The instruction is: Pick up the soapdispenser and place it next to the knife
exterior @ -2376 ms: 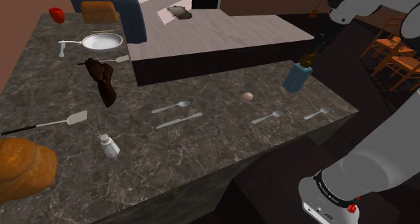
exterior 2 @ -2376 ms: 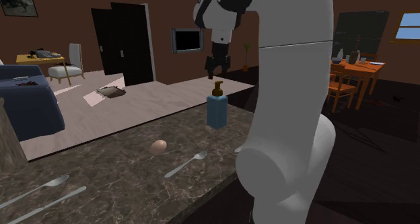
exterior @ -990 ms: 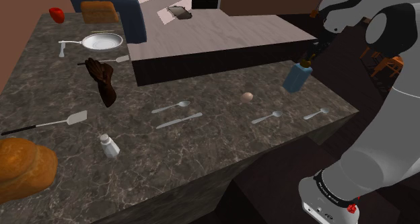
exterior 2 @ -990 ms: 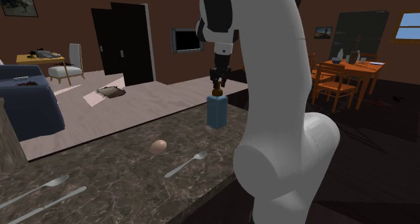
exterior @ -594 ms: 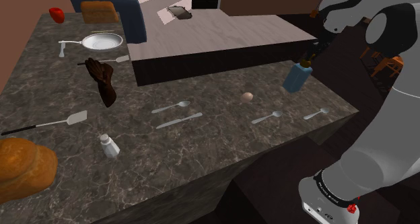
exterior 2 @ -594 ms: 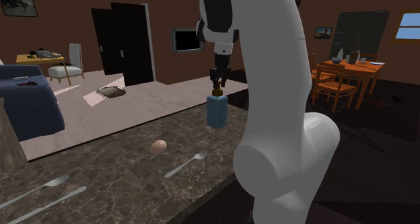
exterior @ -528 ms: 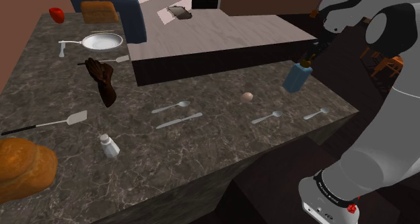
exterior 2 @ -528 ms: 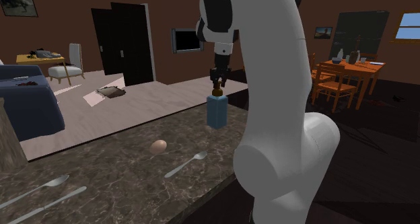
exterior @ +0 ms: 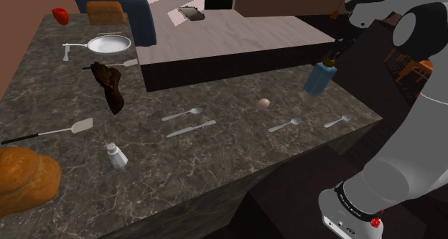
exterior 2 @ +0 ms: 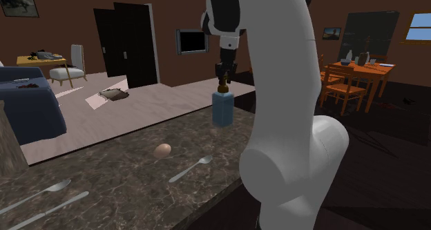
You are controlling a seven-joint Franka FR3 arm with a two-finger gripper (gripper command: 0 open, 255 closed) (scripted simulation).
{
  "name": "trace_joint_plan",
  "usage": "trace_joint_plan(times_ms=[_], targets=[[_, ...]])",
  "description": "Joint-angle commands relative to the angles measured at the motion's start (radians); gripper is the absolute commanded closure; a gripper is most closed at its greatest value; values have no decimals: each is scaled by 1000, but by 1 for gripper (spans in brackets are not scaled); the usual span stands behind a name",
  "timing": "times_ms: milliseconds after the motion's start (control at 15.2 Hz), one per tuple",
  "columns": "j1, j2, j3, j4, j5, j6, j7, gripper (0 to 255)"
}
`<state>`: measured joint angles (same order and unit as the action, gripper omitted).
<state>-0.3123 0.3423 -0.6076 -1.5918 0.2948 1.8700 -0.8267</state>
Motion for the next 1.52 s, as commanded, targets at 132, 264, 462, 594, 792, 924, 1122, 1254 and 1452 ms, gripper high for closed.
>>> trace_joint_plan(times_ms=[132, 264, 462, 594, 792, 924, 1122, 1254, 1452], targets=[[-3, -8, -4, 43, -8, -49, 8, 255], [-5, -10, -5, 67, -10, -75, 12, 255], [-9, -11, -7, 101, -12, -108, 16, 255], [39, -75, -5, 47, -49, -103, 63, 255], [104, -166, 5, -20, -103, -101, 140, 255], [141, -222, 18, -57, -138, -105, 194, 255], [188, -299, 47, -101, -185, -117, 277, 255], [215, -345, 70, -123, -211, -129, 332, 255], [251, -404, 109, -147, -242, -151, 414, 255]])
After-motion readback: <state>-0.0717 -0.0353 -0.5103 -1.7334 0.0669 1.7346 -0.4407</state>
